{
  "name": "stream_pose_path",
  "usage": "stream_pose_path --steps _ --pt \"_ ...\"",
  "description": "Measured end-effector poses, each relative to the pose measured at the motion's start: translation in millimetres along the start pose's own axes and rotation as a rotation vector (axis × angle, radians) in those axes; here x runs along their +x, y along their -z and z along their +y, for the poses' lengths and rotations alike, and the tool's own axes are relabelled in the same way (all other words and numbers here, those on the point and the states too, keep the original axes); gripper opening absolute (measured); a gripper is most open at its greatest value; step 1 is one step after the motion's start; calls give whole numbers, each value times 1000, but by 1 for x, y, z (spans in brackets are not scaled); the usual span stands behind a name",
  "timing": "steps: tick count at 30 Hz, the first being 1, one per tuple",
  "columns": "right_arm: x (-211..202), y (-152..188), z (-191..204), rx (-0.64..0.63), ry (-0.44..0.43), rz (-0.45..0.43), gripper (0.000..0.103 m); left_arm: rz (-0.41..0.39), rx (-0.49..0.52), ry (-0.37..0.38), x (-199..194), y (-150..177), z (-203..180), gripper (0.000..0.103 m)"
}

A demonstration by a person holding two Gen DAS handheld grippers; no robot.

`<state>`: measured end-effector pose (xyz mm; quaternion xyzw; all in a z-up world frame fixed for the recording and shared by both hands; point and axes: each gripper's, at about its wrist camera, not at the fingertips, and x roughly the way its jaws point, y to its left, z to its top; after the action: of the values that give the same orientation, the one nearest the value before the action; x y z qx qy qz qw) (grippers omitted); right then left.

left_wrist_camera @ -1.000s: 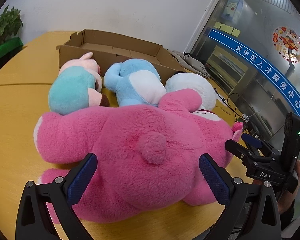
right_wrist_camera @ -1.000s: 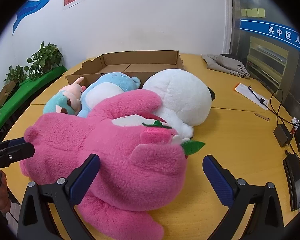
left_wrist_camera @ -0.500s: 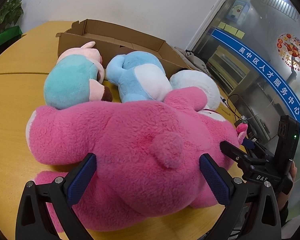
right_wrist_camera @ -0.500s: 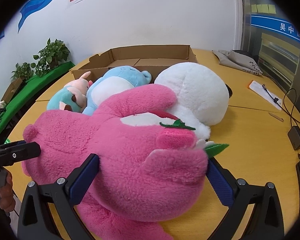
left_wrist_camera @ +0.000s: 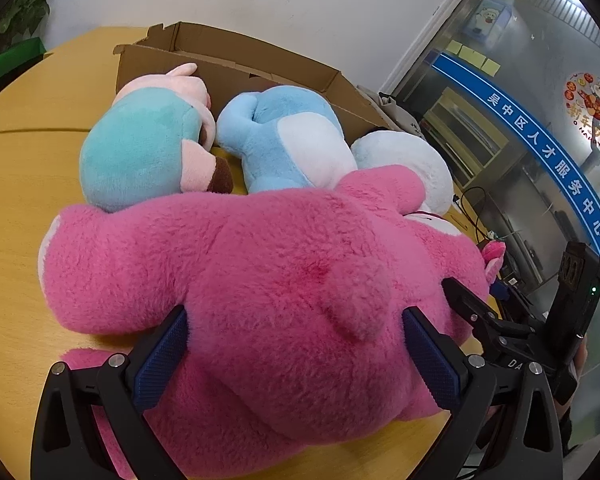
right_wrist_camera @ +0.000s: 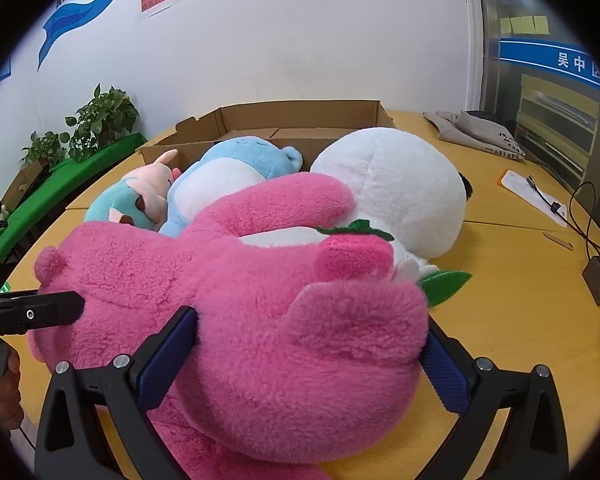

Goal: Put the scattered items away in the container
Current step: 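Move both tools to the pink bear, fingers on either side of its body, then close both tools on the pink bear and lift it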

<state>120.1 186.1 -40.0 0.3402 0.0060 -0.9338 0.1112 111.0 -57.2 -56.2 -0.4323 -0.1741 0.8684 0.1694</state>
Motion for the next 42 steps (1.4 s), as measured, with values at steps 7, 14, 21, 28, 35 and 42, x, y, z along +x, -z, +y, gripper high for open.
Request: stream_pose_path --steps 7,14,21,28,35,42 --pt "-15 -9 -25 38 -60 -4 103 7 -1 22 1 0 2 103" --pt "23 3 -51 227 -234 126 103 16 14 23 3 -1 3 103" --pt "12 5 -35 139 -221 88 94 7 8 41 -5 -1 6 82" --pt "-22 5 -10 8 -164 -12 69 3 43 30 -26 1 -1 53" --pt "-54 -16 -7 -1 -181 -88 68 -66 96 59 -66 -21 -22 49" --pt "-67 -82 -12 30 -206 -225 68 -175 196 56 -91 -101 -46 48"
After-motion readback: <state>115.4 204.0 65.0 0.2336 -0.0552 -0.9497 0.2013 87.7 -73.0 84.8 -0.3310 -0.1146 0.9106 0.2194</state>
